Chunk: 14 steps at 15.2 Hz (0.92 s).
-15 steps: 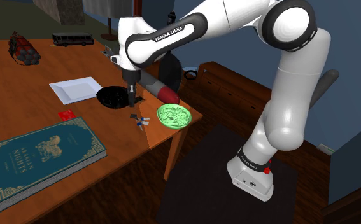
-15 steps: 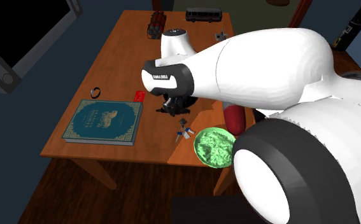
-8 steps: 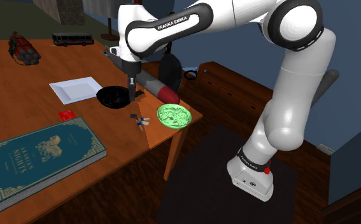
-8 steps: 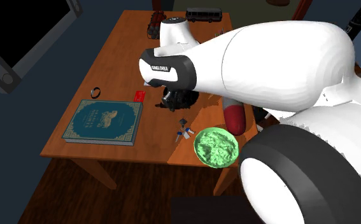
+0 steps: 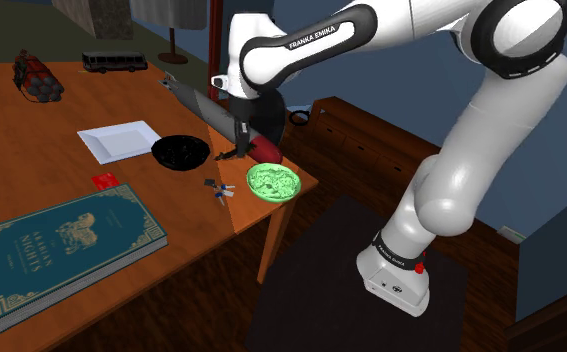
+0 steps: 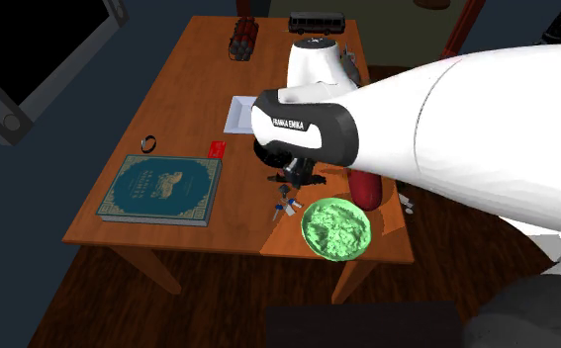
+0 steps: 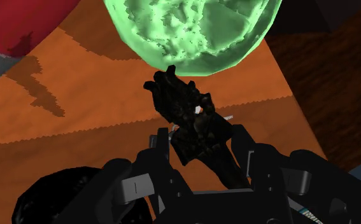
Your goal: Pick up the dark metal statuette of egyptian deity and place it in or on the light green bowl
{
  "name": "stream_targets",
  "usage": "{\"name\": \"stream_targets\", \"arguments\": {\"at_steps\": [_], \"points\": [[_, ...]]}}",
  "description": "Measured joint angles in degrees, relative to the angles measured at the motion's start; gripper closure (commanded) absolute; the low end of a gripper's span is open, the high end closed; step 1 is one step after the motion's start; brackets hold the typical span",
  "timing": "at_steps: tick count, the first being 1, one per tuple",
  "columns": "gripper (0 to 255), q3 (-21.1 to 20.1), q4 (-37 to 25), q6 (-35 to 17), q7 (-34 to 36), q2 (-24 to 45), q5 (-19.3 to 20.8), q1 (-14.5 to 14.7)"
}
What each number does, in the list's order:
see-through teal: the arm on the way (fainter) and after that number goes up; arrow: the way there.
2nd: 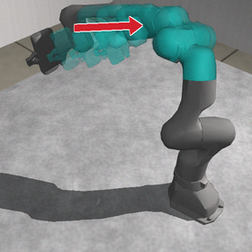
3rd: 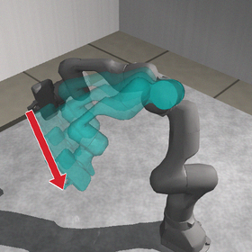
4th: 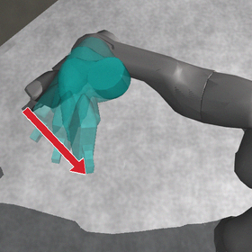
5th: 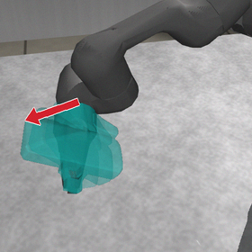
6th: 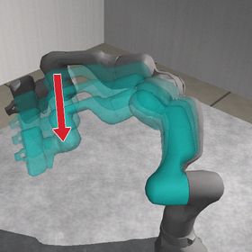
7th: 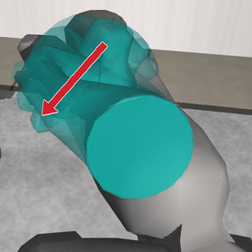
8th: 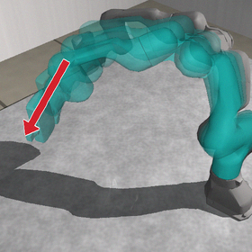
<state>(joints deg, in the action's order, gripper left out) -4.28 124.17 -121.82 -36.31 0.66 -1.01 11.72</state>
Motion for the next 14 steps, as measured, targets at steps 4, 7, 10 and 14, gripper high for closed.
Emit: {"name": "stream_targets", "arguments": {"at_steps": [4, 7, 10, 14], "points": [[255, 1.93, 8.17, -0.89, -3.83, -7.22, -0.18, -1.79], [255, 3.62, 12.35, -0.55, -6.63, -11.7, 0.19, -3.13], [255, 5.24, 18.18, -1.3, -9.1, -16.76, 0.84, -4.4], [255, 5.62, 20.72, -4.71, -9.71, -15.86, 0.96, -4.65]]}}
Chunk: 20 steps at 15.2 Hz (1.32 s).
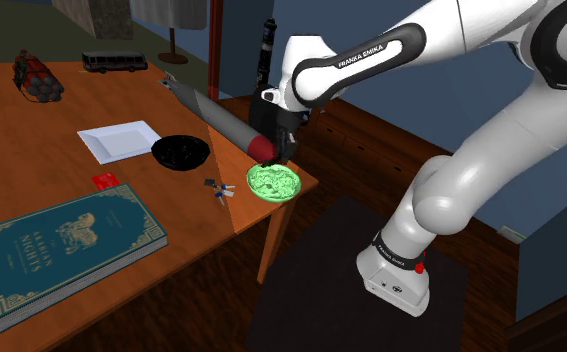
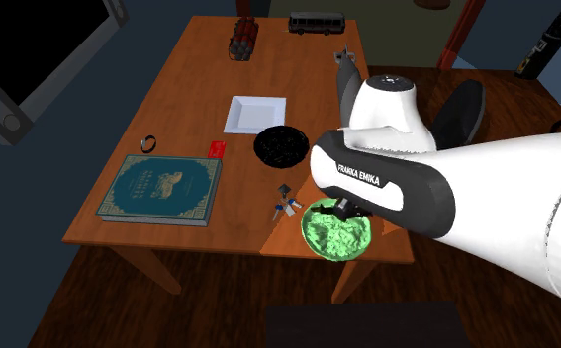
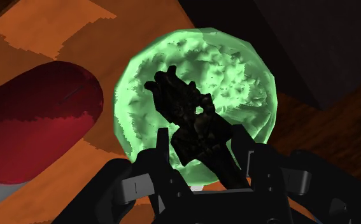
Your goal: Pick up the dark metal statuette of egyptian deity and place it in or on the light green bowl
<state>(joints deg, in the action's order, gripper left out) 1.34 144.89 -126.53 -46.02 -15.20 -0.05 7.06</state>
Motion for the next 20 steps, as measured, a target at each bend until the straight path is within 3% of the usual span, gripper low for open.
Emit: {"name": "stream_targets", "arguments": {"at_steps": [9, 16, 17, 20], "points": [[255, 0.16, 2.9, -7.95, -0.32, 5.06, -0.12, -0.03], [255, 0.13, 3.26, -8.89, -0.28, 5.6, -0.15, 0.01], [0, 0.13, 3.26, -8.89, -0.28, 5.6, -0.15, 0.01], [0, 0.13, 3.26, -8.89, -0.28, 5.6, -0.15, 0.01]]}}
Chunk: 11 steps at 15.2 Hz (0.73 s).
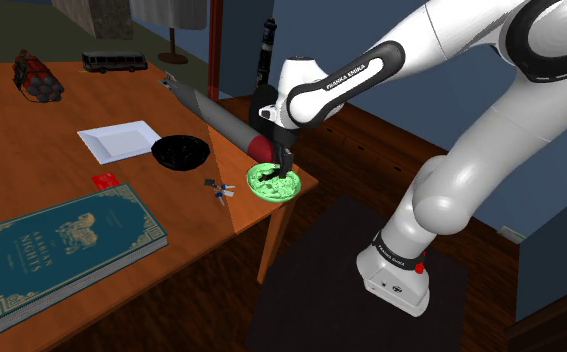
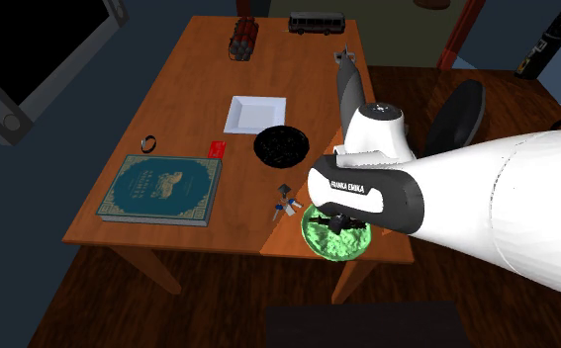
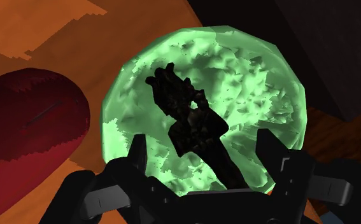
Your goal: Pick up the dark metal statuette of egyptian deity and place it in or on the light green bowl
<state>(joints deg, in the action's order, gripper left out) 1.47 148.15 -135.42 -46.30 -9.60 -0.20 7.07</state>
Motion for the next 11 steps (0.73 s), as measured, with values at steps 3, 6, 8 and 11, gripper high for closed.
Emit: {"name": "stream_targets", "arguments": {"at_steps": [3, 6, 8, 11], "points": [[0, 0.0, 0.0, 0.0, 0.0, 0.0, 0.0, 0.0], [0, -0.07, -1.83, 4.67, 0.16, -2.94, 0.09, 0.01], [0, 0.0, -2.83, 7.34, 0.08, -4.61, 0.17, -0.08], [0, -0.03, -3.39, 8.22, 0.13, -4.86, 0.17, -0.06]]}}
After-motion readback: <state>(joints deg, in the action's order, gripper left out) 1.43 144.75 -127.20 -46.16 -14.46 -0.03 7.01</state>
